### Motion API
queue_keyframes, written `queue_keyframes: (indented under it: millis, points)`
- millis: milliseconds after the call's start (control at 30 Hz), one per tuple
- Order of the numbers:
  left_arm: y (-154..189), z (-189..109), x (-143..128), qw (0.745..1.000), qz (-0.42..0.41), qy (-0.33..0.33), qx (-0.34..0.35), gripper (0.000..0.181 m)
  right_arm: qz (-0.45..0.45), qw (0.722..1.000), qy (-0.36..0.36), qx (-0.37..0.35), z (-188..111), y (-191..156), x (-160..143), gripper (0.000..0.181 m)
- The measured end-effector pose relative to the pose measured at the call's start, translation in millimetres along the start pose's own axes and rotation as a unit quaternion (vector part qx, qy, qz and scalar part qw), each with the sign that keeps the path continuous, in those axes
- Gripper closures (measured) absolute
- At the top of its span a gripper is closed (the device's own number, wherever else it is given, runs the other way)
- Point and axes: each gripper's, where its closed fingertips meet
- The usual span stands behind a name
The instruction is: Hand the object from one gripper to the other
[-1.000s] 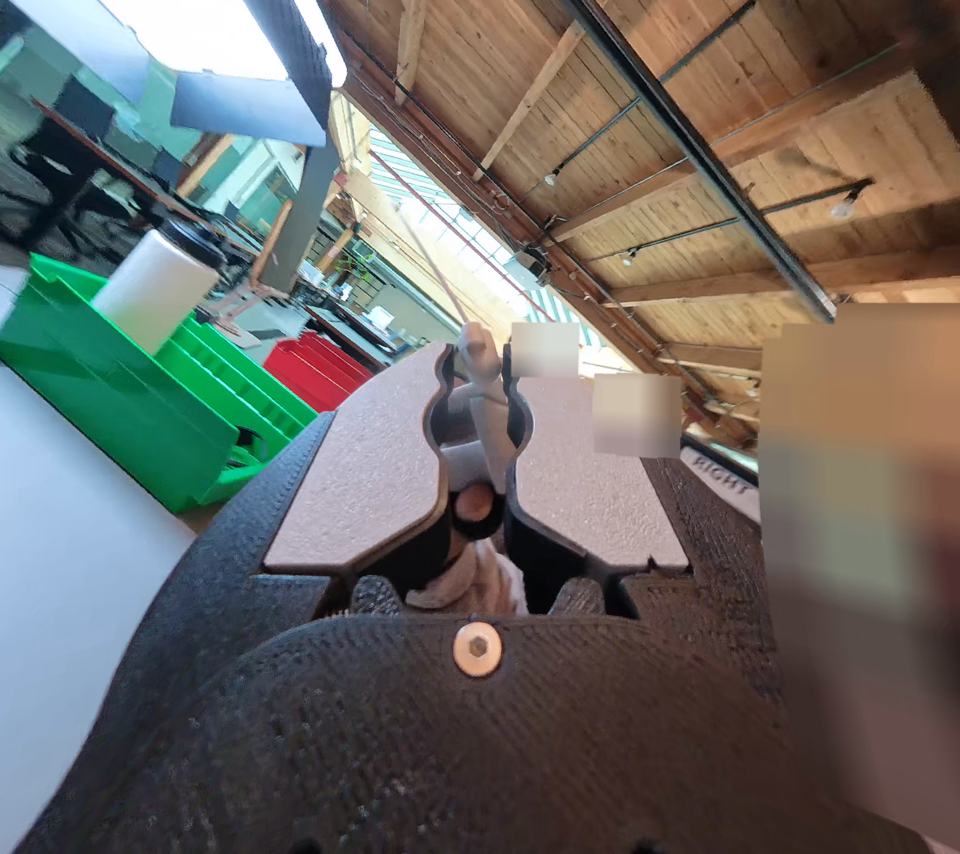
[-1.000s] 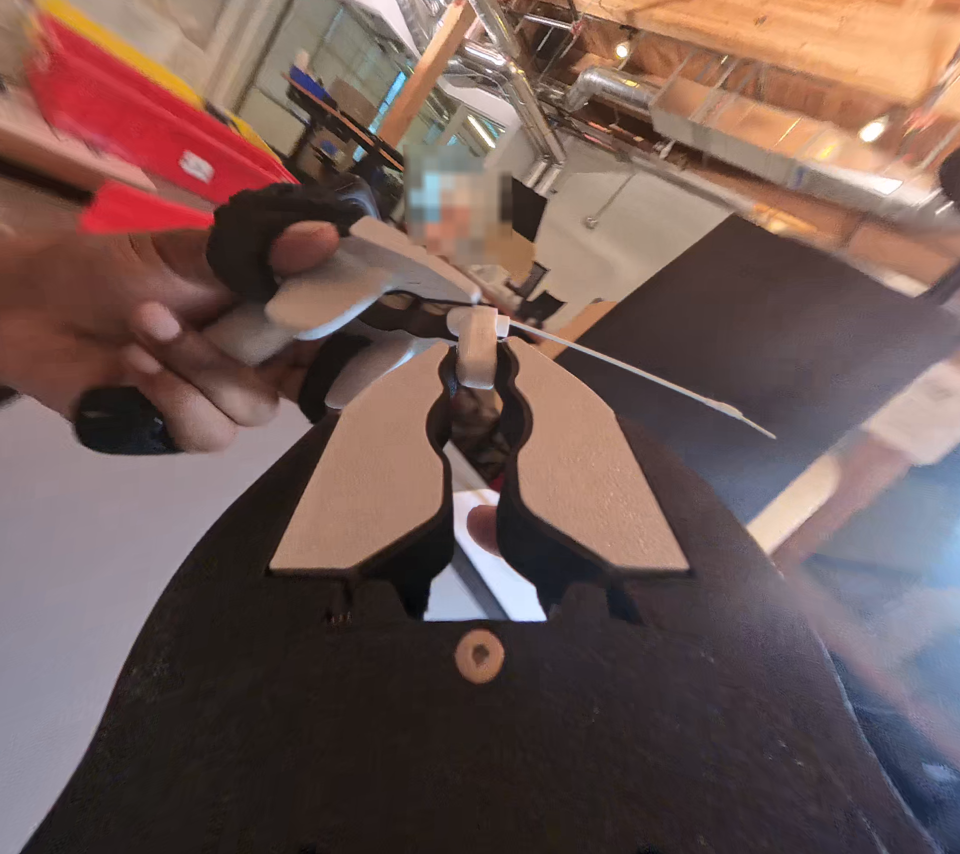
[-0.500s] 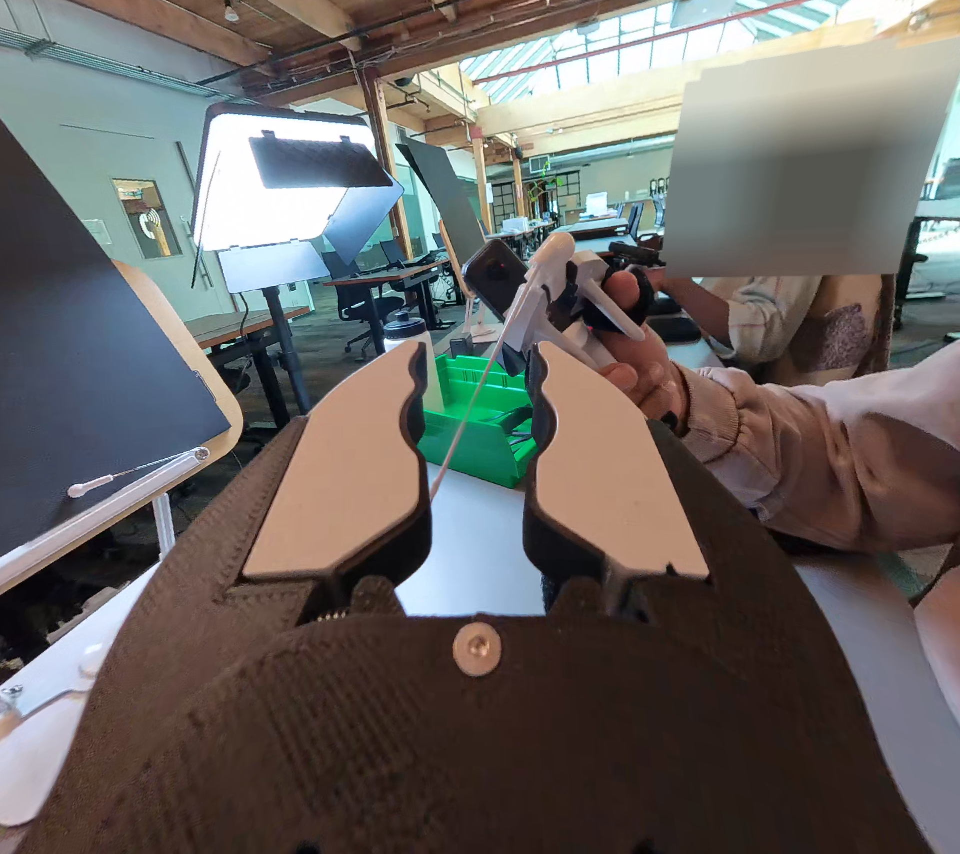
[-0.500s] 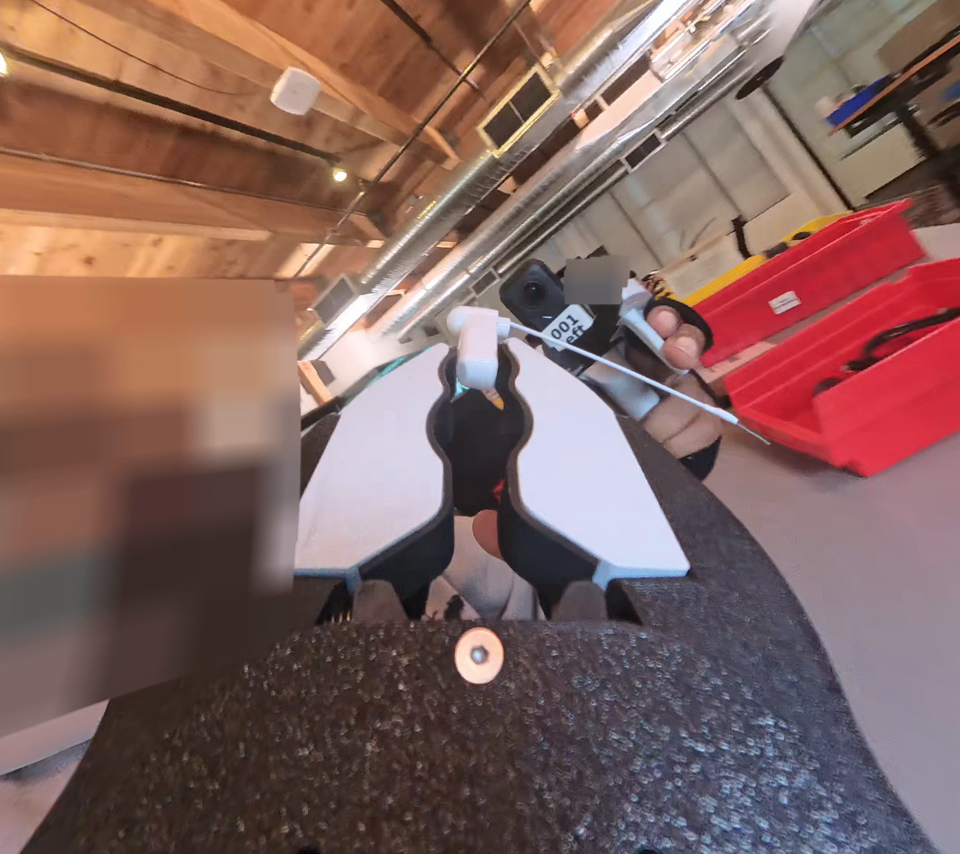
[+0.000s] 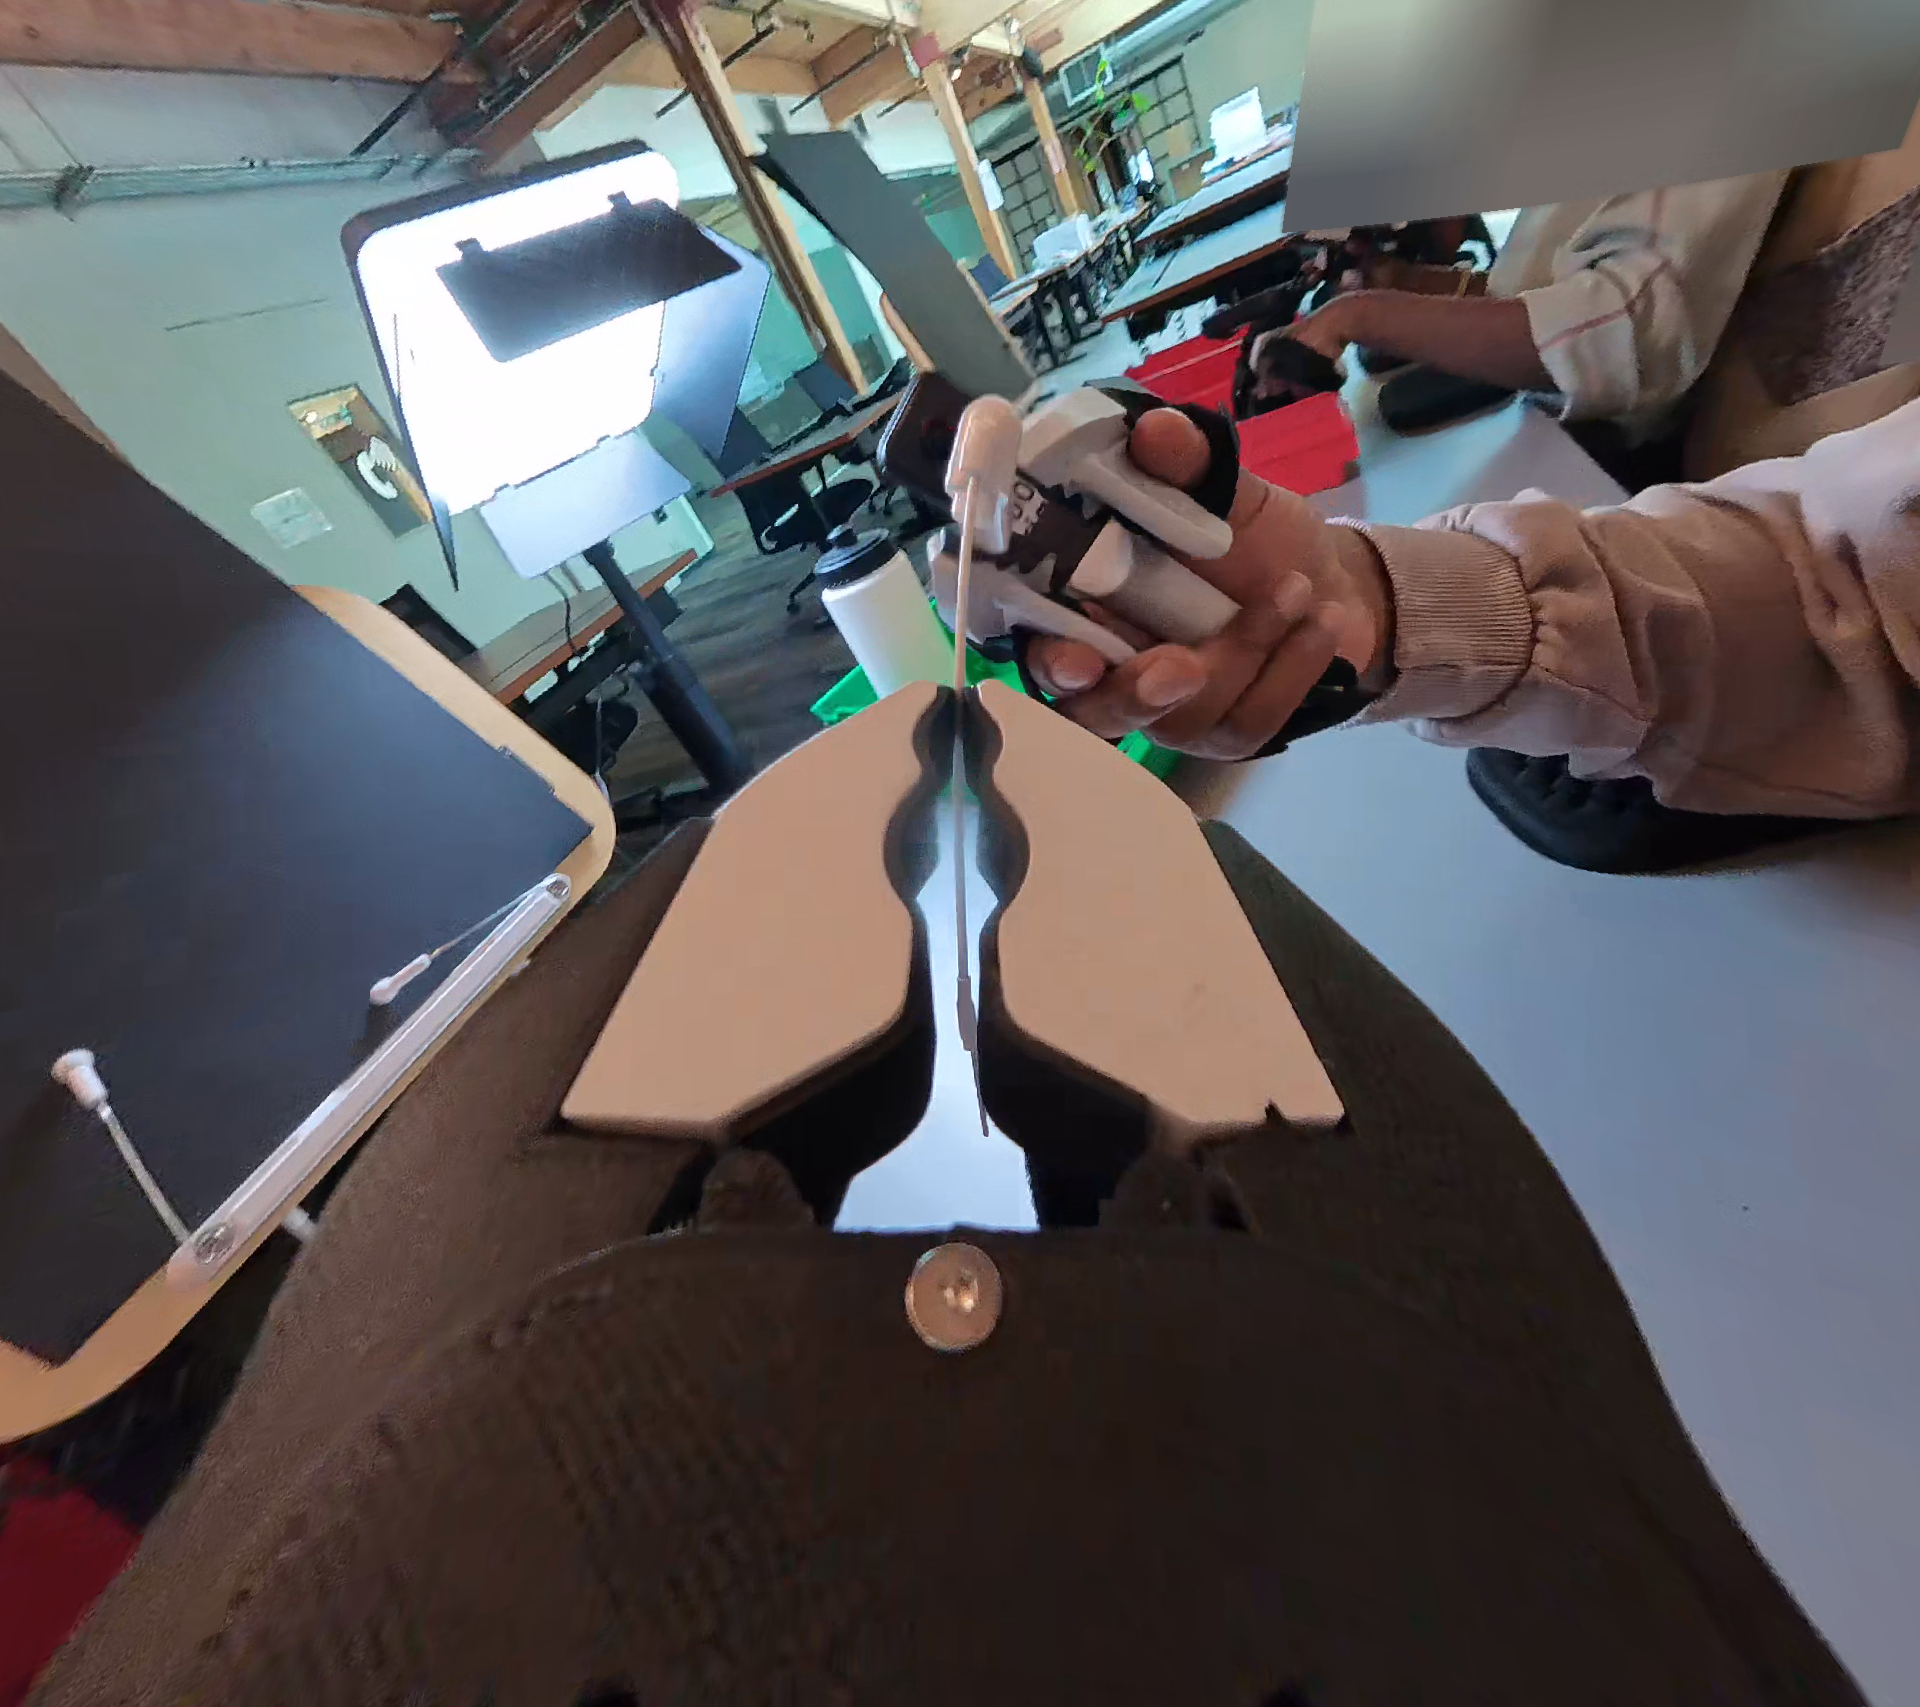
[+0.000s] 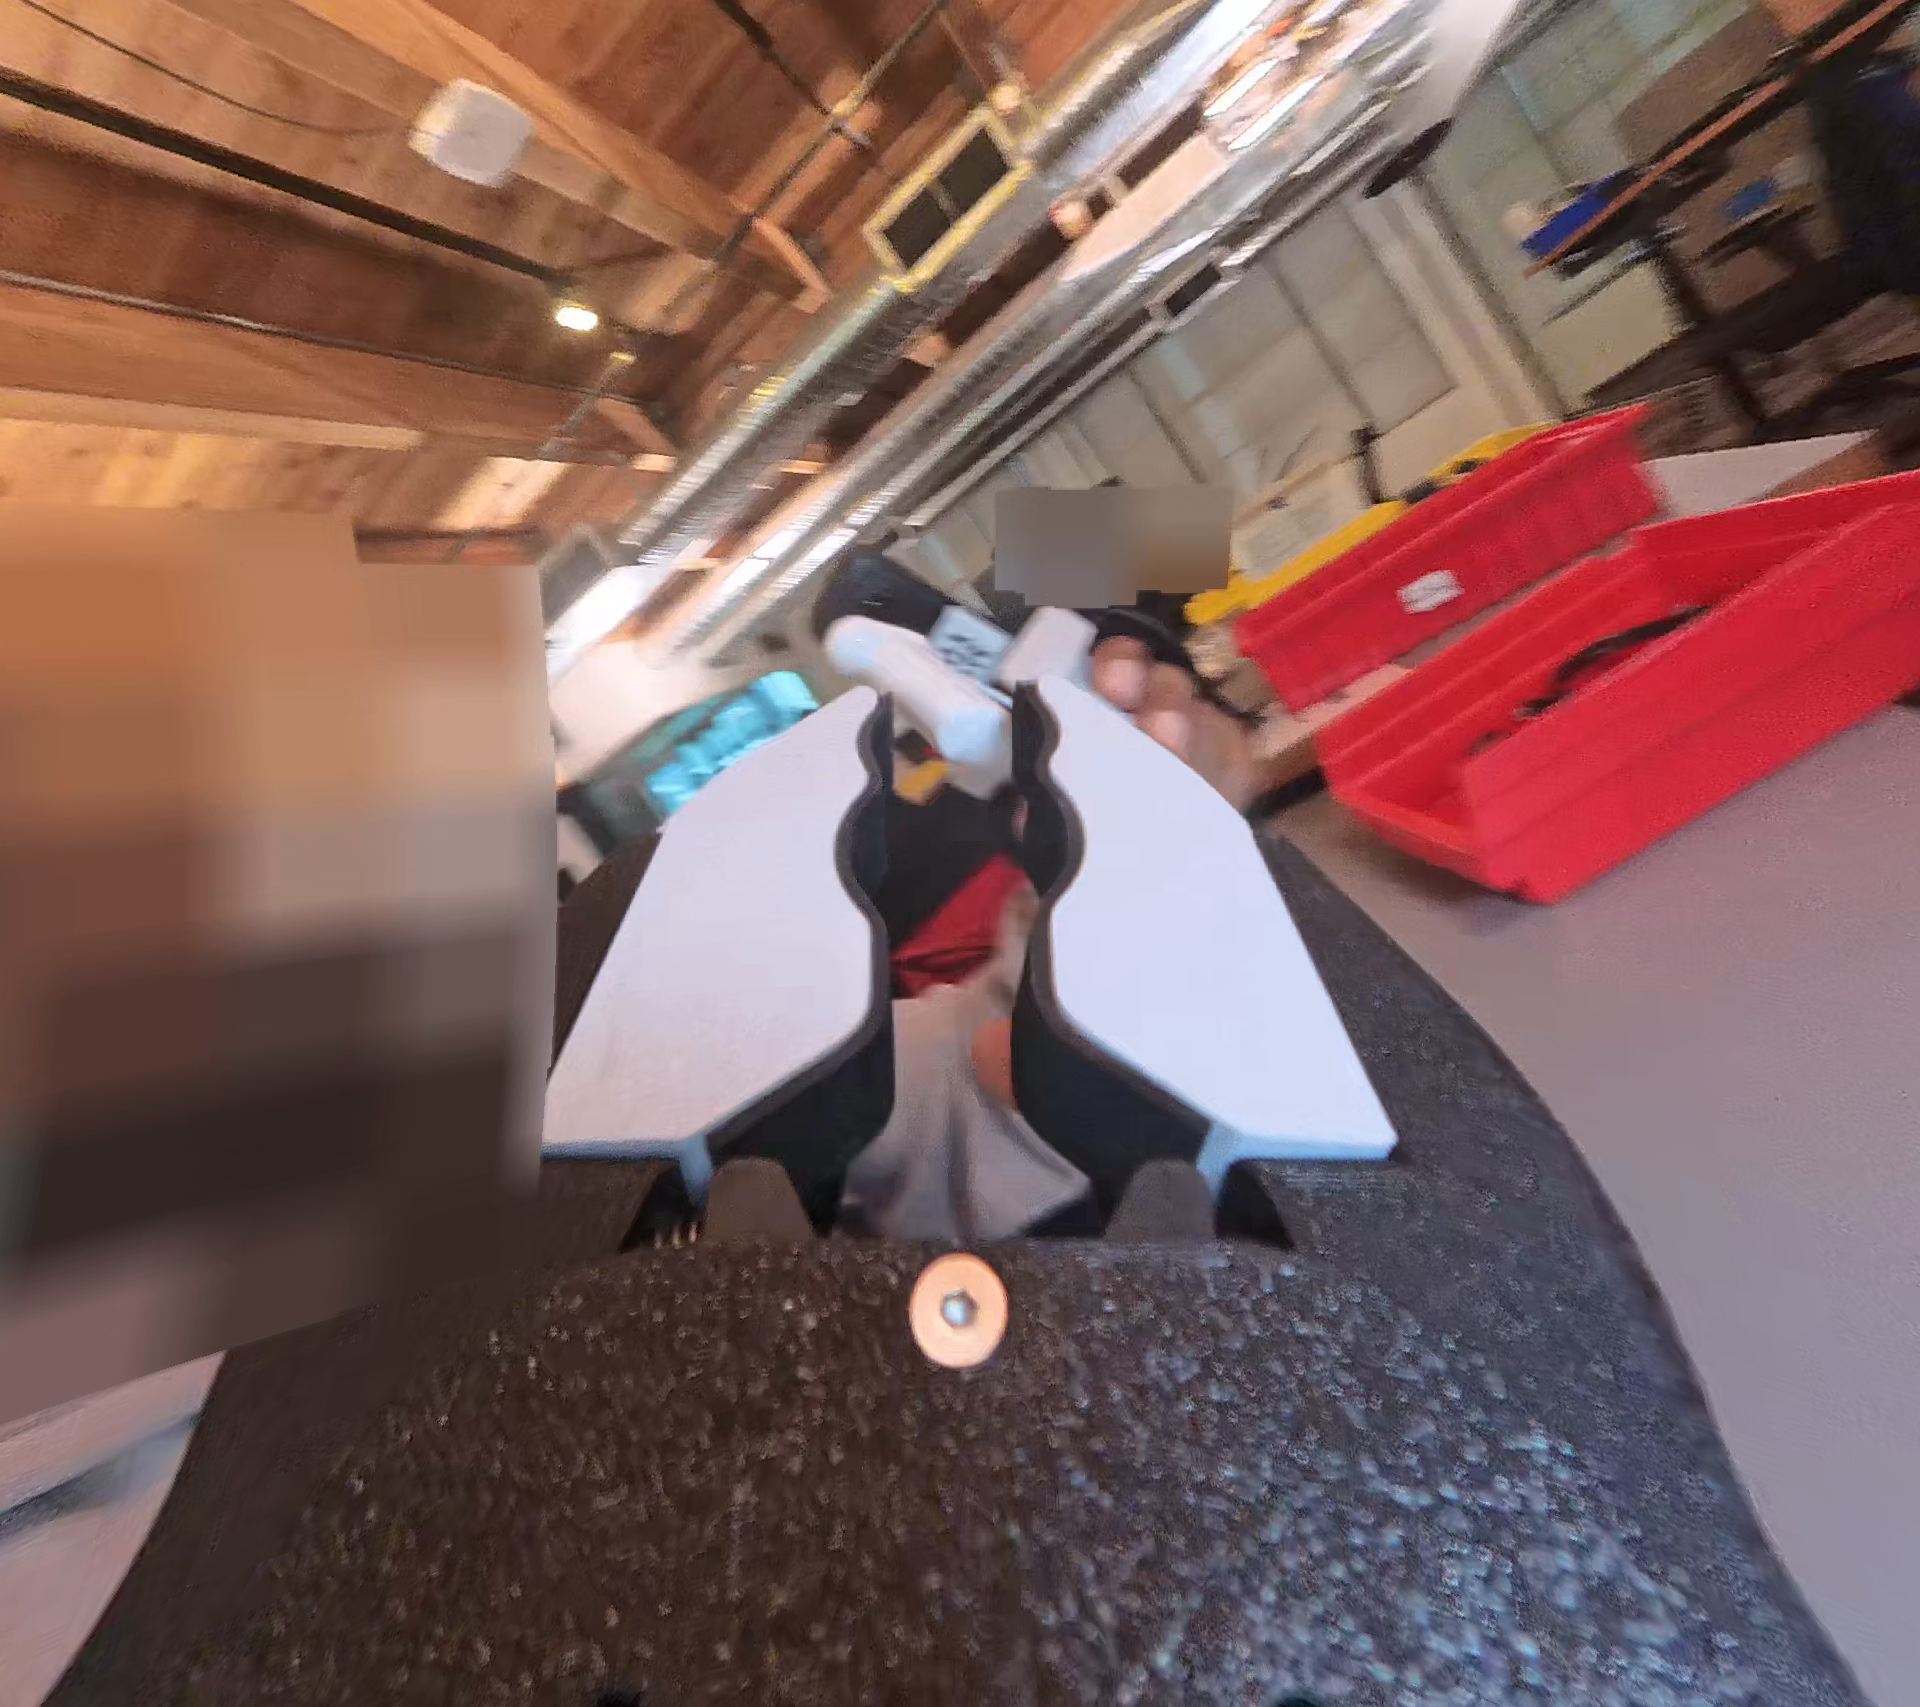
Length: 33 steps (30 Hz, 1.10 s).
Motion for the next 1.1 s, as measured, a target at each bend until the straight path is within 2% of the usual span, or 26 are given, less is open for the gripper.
queue_keyframes:
  millis: [33,100,200,267,333,467,533,600,633,700,767,833,900,933,1033,1100]
  points:
    - [-4.5,-0.9,-2.1,1.0,-0.008,-0.013,0.01,0.179,-0.039,0.998,-0.012,-0.041,-7.4,15.0,-0.1,0.157]
    - [-13.8,-2.1,-9.9,0.997,-0.053,-0.047,0.022,0.179,-0.113,0.986,-0.035,-0.118,-26.3,43.0,3.2,0.154]
    - [-30.1,-2.5,-23.8,0.981,-0.177,-0.073,0.037,0.18,-0.216,0.954,-0.052,-0.203,-49.8,63.1,16.4,0.151]
    - [-36.7,-1.4,-31.7,0.963,-0.262,-0.068,0.021,0.18,-0.316,0.917,-0.071,-0.232,-53.4,58.4,23.2,0.151]
    - [-41.5,0.6,-39.4,0.941,-0.334,-0.057,0.0,0.18,-0.422,0.867,-0.108,-0.243,-48.4,48.0,20.9,0.151]
    - [-54.3,4.6,-42.1,0.871,-0.489,0.025,-0.042,0.18,-0.633,0.71,-0.198,-0.237,-26.2,33.6,-8.2,0.152]
    - [-61.3,6.3,-45.8,0.832,-0.548,0.062,-0.053,0.18,-0.712,0.615,-0.245,-0.236,-15.8,38.8,-29.8,0.15]
    - [-62.6,10.4,-50.6,0.811,-0.577,0.079,-0.057,0.18,-0.779,0.514,-0.274,-0.232,-9.9,49.2,-49.3,0.147]
    - [-60.8,13.7,-52.7,0.807,-0.582,0.081,-0.057,0.18,-0.796,0.489,-0.276,-0.227,-7.4,53.6,-58.5,0.146]
    - [-54.3,22.0,-58.3,0.807,-0.584,0.073,-0.051,0.18,-0.81,0.469,-0.276,-0.219,-3.1,60.7,-74.4,0.145]
    - [-45.9,29.9,-62.1,0.805,-0.587,0.064,-0.05,0.18,-0.829,0.436,-0.275,-0.215,-0.1,64.8,-84.8,0.144]
    - [-38.4,35.4,-63.4,0.802,-0.592,0.057,-0.058,0.18,-0.843,0.402,-0.282,-0.218,-0.7,70.3,-89.7,0.149]
    - [-32.7,39.1,-64.8,0.8,-0.594,0.05,-0.065,0.18,-0.852,0.383,-0.277,-0.224,-1.9,71.1,-88.9,0.159]
    - [-31.3,40.2,-65.1,0.801,-0.594,0.05,-0.065,0.18,-0.855,0.379,-0.278,-0.221,-2.2,70.6,-89.4,0.163]
    - [-33.1,40.3,-66.6,0.81,-0.582,0.05,-0.048,0.18,-0.848,0.397,-0.274,-0.222,-2.1,65.2,-85.4,0.178]
    - [-38.9,36.9,-66.3,0.818,-0.572,0.056,-0.037,0.179,-0.832,0.425,-0.276,-0.227,-3.4,61.0,-76.8,0.178]
Point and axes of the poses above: each gripper's, where its closed fingertips meet, z out along the fingers, x out of its top, y = z × x across the jaws, and after that the axes turned 12 degrees about -z, right-handed
